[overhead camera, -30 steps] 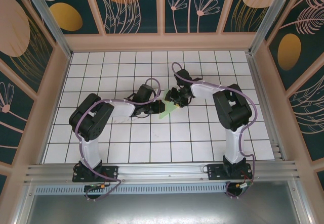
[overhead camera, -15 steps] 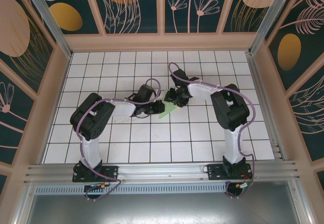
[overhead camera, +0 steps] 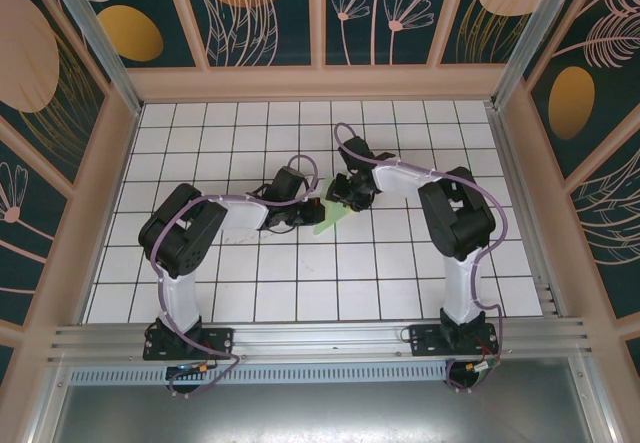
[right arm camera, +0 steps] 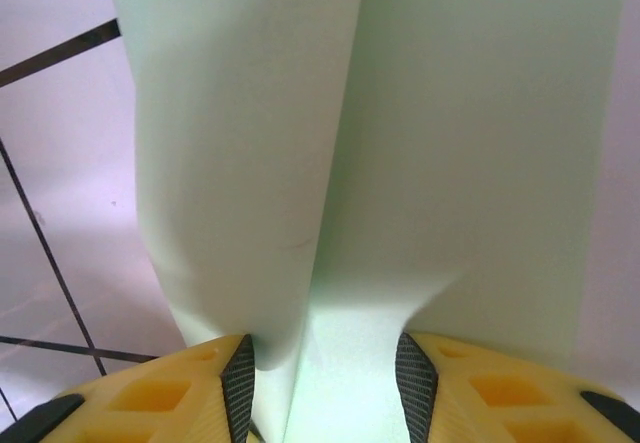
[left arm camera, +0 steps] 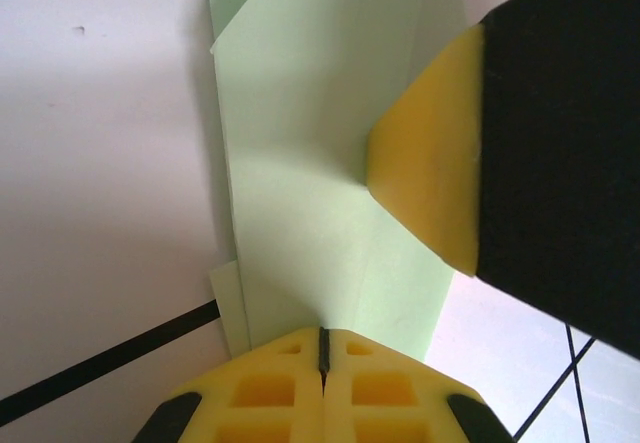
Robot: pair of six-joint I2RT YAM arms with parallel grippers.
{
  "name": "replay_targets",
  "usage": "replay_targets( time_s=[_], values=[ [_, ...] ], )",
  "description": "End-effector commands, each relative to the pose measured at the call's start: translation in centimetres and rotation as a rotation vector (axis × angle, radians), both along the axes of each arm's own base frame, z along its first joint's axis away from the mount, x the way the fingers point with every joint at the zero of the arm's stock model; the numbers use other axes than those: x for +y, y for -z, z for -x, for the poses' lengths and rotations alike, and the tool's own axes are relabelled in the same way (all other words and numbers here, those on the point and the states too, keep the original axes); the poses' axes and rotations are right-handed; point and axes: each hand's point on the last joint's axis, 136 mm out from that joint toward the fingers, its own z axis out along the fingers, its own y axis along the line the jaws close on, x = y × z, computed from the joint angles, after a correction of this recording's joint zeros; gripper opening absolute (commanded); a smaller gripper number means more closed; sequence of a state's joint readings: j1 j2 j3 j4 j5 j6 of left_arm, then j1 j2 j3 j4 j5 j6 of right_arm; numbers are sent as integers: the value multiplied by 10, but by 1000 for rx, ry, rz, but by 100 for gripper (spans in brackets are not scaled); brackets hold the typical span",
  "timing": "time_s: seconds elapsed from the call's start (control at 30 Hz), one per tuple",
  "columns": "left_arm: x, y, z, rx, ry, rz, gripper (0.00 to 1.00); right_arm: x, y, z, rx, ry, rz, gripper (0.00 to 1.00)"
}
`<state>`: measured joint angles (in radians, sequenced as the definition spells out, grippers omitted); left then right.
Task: Fold a paper plane with a square sheet of paper (pick it up from the middle)
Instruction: Fourth fold the wing at the center of the table.
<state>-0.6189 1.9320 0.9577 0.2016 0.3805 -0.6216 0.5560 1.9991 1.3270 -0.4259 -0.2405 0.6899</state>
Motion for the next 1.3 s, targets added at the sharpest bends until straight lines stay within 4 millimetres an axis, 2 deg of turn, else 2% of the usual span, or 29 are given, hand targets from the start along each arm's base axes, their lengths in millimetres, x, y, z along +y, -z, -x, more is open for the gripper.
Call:
replay_targets(
  time_s=[0.0,0.03,0.1,0.17,0.3,0.43,0.57,0.9,1.1,1.27],
  values=[
    [35,55,33,137,0,-171,0,13,-35,-8,-98,-57,-88,46],
    [36,57,34,139,1,-177,0,7,-49,-20,-141,-45,-124,47],
    [38,58,35,142,4,-183,0,11,-67,-23,-213,-83,-170,46],
    [37,57,35,140,7,-182,0,11,-69,-20,-246,-104,-188,47],
    [36,55,35,141,11,-176,0,14,-60,-10,-245,-129,-236,44],
    [35,54,34,138,12,-177,0,23,-50,-1,-233,-169,-273,15],
    [36,53,34,138,10,-178,0,28,-30,4,-195,-192,-268,3],
    [36,54,35,142,12,-180,0,32,-5,11,-146,-226,-269,0],
    [36,54,36,137,28,-184,0,24,8,16,-125,-237,-217,0],
    [40,57,40,140,43,-207,0,10,20,13,-120,-234,-179,0]
  ],
)
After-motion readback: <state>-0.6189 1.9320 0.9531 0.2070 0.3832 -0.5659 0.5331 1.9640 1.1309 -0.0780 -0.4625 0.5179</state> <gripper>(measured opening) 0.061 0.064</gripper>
